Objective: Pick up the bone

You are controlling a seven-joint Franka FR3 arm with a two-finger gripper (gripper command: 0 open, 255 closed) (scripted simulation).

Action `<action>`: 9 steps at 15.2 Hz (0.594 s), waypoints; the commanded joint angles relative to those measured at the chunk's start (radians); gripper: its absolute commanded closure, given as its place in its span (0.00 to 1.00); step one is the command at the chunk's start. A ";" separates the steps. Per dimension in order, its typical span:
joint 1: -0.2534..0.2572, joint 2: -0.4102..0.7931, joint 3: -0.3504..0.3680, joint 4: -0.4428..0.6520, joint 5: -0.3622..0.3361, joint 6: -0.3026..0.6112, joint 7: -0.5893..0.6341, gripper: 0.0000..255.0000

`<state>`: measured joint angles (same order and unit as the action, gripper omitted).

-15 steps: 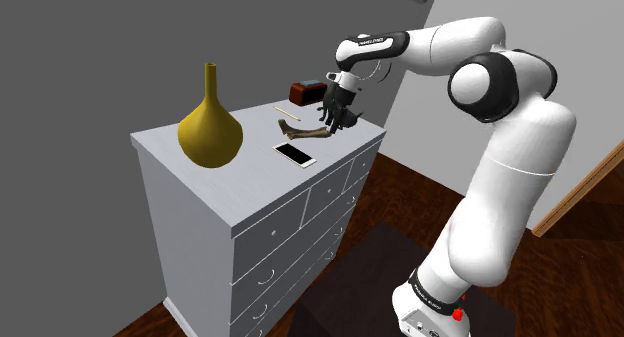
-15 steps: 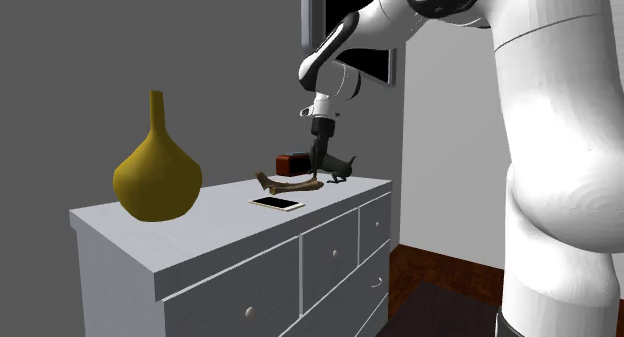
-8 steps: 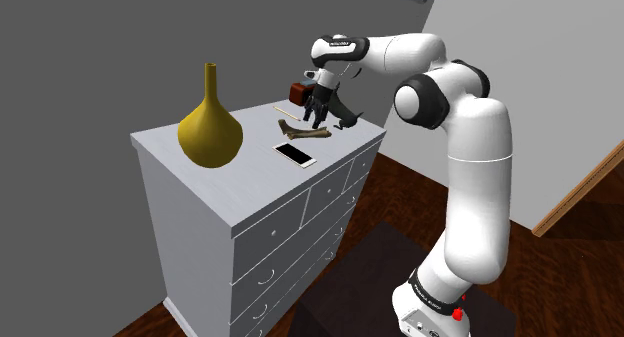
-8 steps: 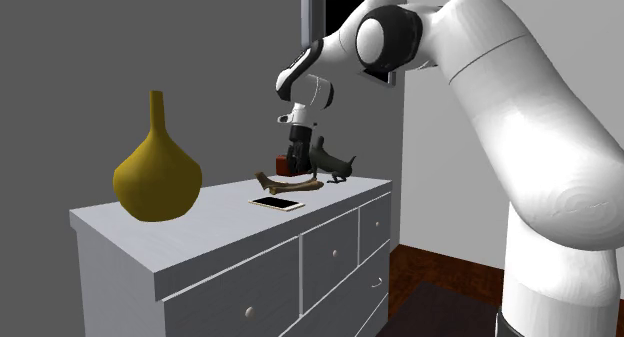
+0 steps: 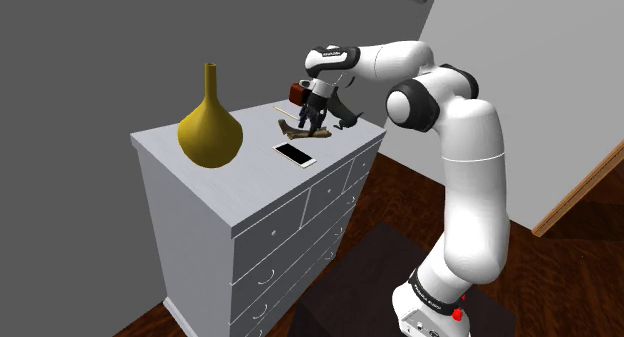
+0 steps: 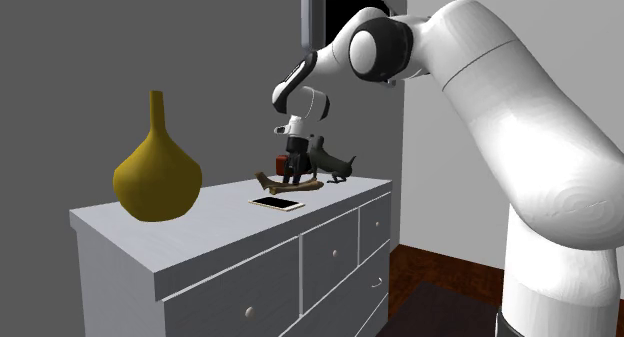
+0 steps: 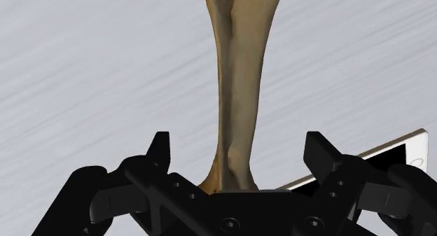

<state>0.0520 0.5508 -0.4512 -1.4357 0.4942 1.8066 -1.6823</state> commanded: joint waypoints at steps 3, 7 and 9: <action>0.001 0.001 0.001 -0.014 0.002 0.014 -0.006 1.00; 0.001 0.001 0.001 -0.014 0.002 0.014 -0.007 1.00; 0.001 0.001 0.001 -0.014 0.002 0.014 -0.007 1.00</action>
<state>0.0526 0.5512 -0.4508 -1.4496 0.4964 1.8202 -1.6887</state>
